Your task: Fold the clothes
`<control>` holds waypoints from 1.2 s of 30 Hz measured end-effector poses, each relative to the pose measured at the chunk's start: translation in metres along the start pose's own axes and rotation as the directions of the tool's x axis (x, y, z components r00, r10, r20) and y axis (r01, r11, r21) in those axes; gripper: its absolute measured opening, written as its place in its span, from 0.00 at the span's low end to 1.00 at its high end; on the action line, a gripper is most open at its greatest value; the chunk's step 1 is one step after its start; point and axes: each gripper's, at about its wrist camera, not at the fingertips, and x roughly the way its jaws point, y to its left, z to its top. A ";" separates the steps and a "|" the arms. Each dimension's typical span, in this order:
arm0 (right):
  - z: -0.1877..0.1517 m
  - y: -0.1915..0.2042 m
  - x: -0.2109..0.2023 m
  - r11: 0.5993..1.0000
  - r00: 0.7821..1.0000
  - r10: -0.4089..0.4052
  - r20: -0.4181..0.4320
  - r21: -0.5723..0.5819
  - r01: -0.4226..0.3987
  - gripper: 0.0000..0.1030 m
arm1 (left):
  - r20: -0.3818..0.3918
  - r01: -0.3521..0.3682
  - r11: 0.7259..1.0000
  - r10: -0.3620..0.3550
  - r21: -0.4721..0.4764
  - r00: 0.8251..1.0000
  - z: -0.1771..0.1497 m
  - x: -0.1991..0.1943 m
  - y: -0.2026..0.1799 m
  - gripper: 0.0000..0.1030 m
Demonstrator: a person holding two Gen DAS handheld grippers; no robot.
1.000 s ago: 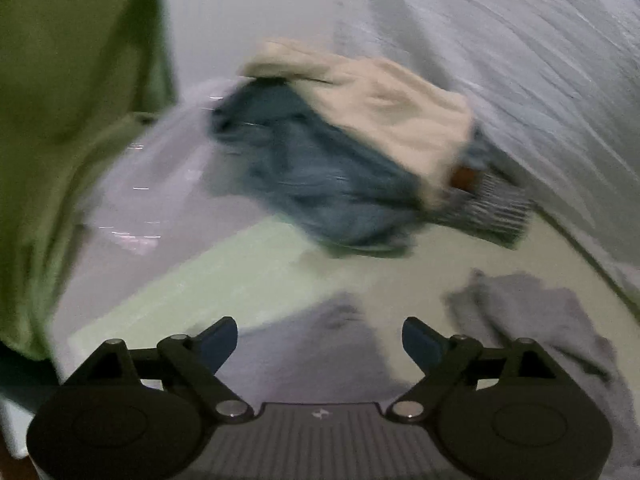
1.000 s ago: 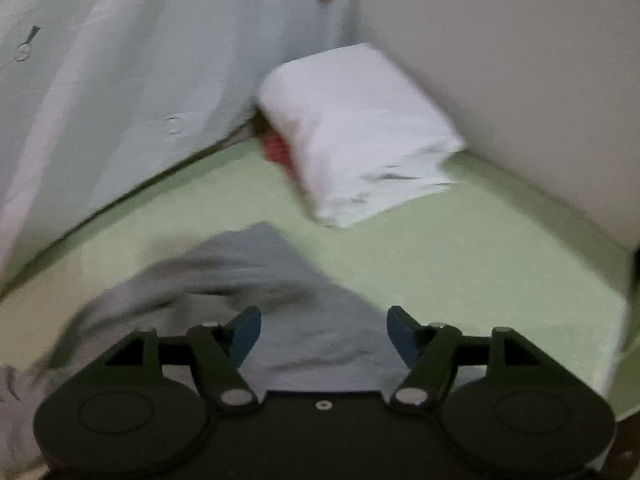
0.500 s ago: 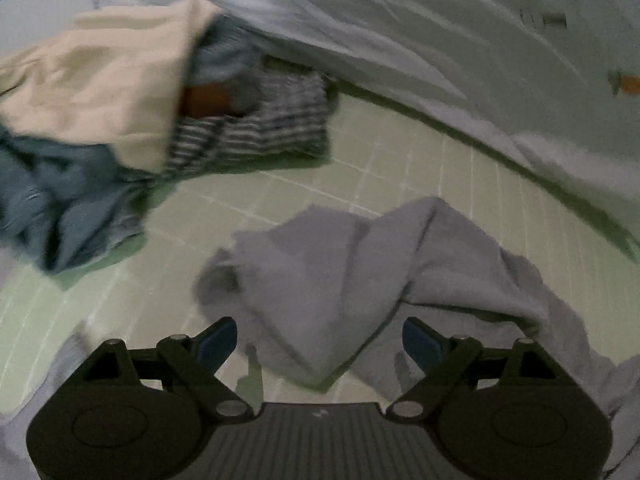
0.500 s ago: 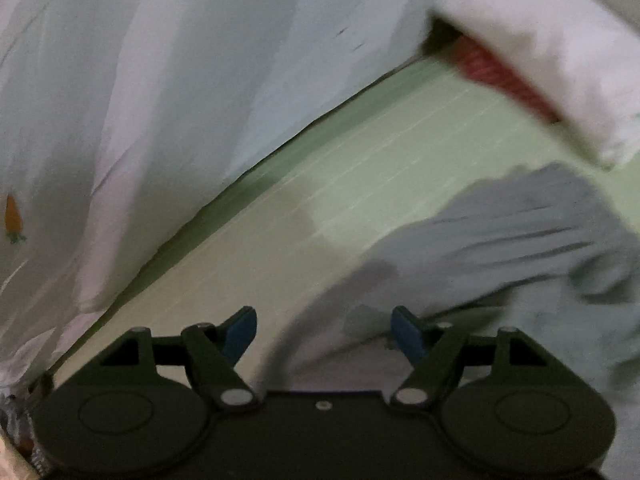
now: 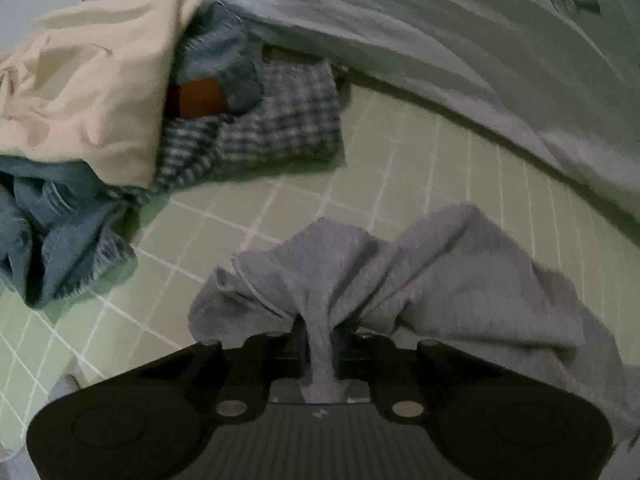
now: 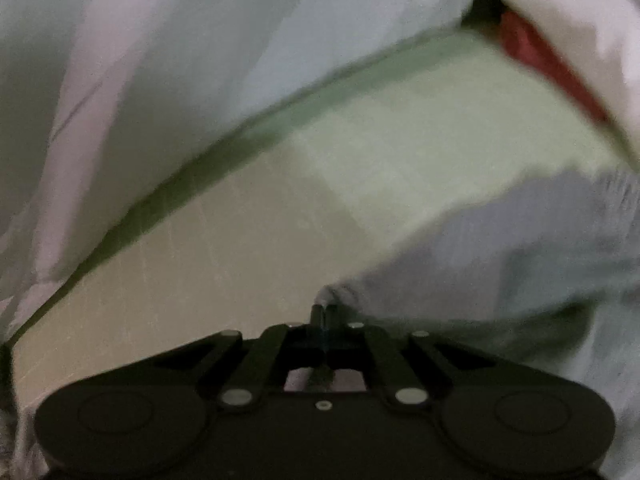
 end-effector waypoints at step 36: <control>-0.077 -0.010 -0.061 0.986 0.996 -0.077 0.036 -0.146 0.081 0.56 | 0.057 -0.040 0.977 0.053 -0.207 0.997 0.004 0.024 0.003 0.04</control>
